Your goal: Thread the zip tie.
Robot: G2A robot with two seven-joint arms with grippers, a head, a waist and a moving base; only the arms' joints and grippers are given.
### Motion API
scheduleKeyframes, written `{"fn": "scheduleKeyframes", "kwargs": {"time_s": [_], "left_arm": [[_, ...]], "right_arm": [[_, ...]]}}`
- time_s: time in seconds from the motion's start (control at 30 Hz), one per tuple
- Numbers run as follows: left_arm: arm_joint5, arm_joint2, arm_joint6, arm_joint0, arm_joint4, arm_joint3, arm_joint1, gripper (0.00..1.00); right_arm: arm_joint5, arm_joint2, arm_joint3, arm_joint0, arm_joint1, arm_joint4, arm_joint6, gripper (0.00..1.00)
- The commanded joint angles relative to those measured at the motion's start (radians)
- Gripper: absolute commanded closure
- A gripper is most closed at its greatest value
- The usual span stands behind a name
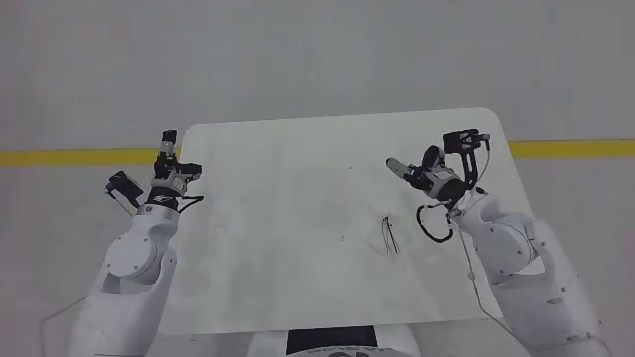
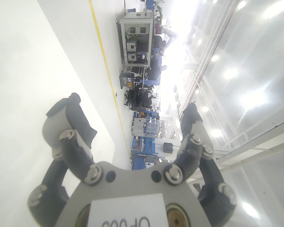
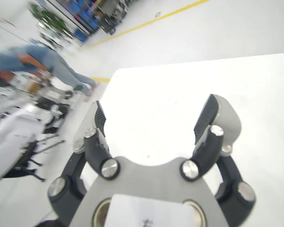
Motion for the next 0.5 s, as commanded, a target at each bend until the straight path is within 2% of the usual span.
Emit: {"fn": "scheduleKeyframes", "kwargs": {"time_s": [0.0, 0.4, 0.47], "left_arm": [[0.000, 0.000, 0.000, 0.000, 0.000, 0.000, 0.000, 0.00], [0.000, 0.000, 0.000, 0.000, 0.000, 0.000, 0.000, 0.00], [0.000, 0.000, 0.000, 0.000, 0.000, 0.000, 0.000, 0.00]], "right_arm": [[0.008, -0.019, -0.014, 0.009, 0.003, -0.107, 0.065, 0.00], [0.011, -0.028, -0.021, 0.014, 0.003, -0.123, 0.082, 0.00], [-0.027, -0.039, -0.034, 0.026, 0.011, -0.286, 0.131, 0.00]]}}
